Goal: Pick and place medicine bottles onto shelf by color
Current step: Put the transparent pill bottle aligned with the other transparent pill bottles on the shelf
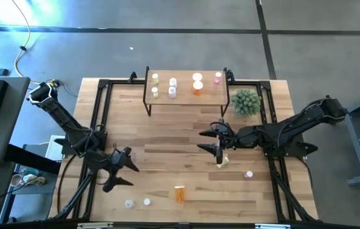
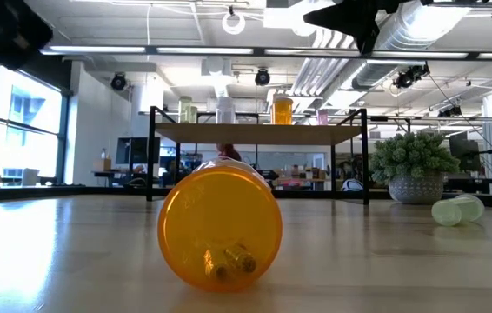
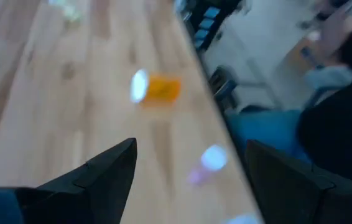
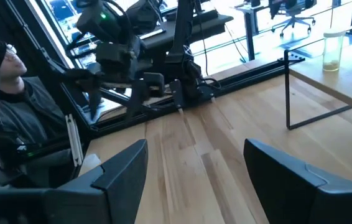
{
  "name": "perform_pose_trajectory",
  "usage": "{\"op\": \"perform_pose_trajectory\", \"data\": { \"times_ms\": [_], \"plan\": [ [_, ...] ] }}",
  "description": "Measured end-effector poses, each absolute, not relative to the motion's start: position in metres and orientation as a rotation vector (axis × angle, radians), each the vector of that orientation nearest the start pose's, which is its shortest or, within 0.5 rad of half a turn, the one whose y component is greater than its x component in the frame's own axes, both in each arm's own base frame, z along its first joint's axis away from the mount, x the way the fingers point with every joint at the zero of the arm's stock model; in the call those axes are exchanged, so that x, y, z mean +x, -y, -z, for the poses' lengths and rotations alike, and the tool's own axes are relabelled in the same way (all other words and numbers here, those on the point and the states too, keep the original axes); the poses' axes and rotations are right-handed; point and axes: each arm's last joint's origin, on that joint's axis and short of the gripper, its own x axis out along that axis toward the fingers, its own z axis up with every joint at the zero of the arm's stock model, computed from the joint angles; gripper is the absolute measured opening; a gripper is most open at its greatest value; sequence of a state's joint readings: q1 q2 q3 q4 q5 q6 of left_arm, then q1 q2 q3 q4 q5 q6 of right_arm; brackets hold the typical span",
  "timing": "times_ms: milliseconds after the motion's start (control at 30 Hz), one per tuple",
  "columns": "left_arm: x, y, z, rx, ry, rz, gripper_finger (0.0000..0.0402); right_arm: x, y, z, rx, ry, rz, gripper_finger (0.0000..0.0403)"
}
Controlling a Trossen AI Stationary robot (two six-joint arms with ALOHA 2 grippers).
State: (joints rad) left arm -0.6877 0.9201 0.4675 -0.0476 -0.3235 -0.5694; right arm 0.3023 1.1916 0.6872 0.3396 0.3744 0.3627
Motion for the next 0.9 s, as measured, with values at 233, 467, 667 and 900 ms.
{"op": "perform_pose_trajectory", "data": {
  "times_ms": [233, 467, 667, 900],
  "plan": [
    [0.155, 0.134, -0.238, -0.245, -0.254, 0.374, 0.0291, 0.251, -0.067, -0.267, 0.310, -0.145, 0.100, 0.0257],
    [0.154, 0.144, -0.273, -0.064, -0.225, 0.423, 0.0291, 0.250, -0.069, -0.266, 0.403, -0.154, 0.104, 0.0257],
    [0.148, 0.147, -0.285, 0.002, -0.386, 0.349, 0.0291, 0.248, -0.074, -0.265, 0.403, -0.170, 0.083, 0.0257],
    [0.146, 0.165, -0.260, -0.026, -0.545, 0.276, 0.0291, 0.246, -0.079, -0.262, 0.384, -0.182, 0.125, 0.0257]
  ]
}}
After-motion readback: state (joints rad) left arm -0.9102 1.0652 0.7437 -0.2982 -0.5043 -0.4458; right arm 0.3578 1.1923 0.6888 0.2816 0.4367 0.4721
